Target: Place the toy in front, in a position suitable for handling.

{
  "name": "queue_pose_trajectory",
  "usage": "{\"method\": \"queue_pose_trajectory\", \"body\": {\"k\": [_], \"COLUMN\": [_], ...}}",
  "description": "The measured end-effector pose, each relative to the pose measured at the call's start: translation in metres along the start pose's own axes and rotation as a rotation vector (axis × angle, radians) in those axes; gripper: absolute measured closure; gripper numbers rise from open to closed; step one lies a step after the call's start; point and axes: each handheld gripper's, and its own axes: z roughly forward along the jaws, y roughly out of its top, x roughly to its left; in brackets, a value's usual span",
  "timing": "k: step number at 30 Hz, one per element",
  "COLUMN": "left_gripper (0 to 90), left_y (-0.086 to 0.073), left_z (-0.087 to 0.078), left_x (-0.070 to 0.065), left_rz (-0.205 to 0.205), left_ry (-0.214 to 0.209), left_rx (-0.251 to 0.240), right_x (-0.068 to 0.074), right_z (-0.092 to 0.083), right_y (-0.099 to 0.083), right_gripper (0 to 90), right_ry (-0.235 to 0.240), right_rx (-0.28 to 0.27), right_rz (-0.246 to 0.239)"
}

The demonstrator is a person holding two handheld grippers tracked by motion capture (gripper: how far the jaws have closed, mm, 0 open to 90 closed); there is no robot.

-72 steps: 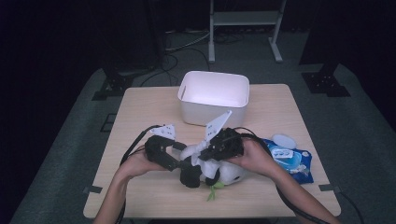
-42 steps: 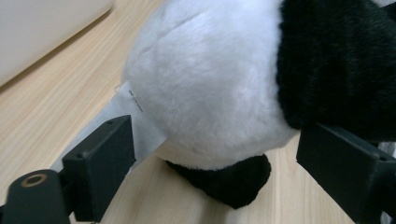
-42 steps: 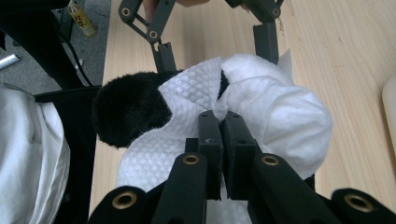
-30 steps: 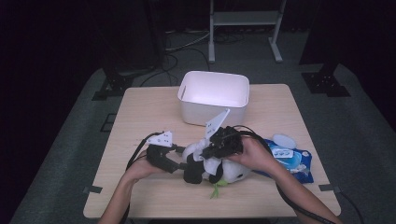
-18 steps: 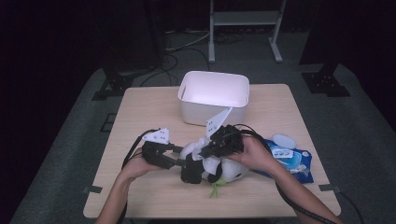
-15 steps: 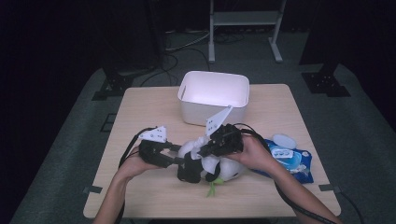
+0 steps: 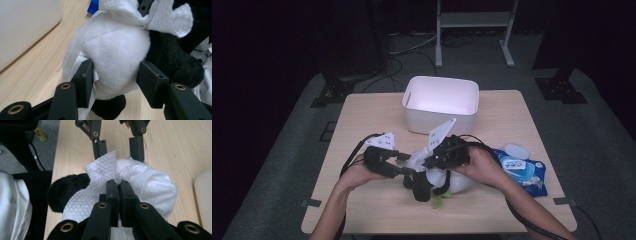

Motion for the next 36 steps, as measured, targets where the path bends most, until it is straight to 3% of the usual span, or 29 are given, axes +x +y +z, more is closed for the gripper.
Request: {"method": "queue_pose_trajectory", "body": {"k": [4, 11, 18, 21, 28, 31, 36], "left_gripper": [41.4, 32.7, 32.4, 32.0, 31.8, 31.8, 31.8], "left_y": [-0.001, -0.011, -0.009, -0.007, 0.001, 0.003, 0.004], "left_z": [0.008, 0.009, 0.012, 0.014, 0.02, 0.023, 0.025], "left_x": [0.001, 0.006, 0.008, 0.008, 0.007, 0.006, 0.006], "left_rz": [0.01, -0.03, -0.038, -0.042, -0.032, -0.024, -0.028], "left_ry": [0.019, 0.019, 0.044, 0.031, 0.04, 0.042, 0.042], "left_rx": [0.023, -0.008, -0.006, -0.006, -0.001, 0.009, 0.0], "right_x": [-0.002, -0.011, -0.02, -0.016, 0.005, 0.012, 0.006], "right_z": [-0.003, -0.004, 0.004, -0.001, -0.007, -0.003, -0.007], "right_y": [-0.011, -0.025, -0.025, -0.021, -0.017, -0.014, -0.022], "right_gripper": [86.4, 86.4, 86.3, 86.2, 86.0, 86.2, 86.4], "right_ry": [-0.017, -0.069, -0.075, -0.069, -0.001, -0.023, -0.057], "right_rx": [0.009, 0.051, 0.052, 0.04, -0.009, 0.029, 0.047], "right_rz": [0.014, 0.04, 0.062, 0.061, 0.029, -0.001, 0.009]}}
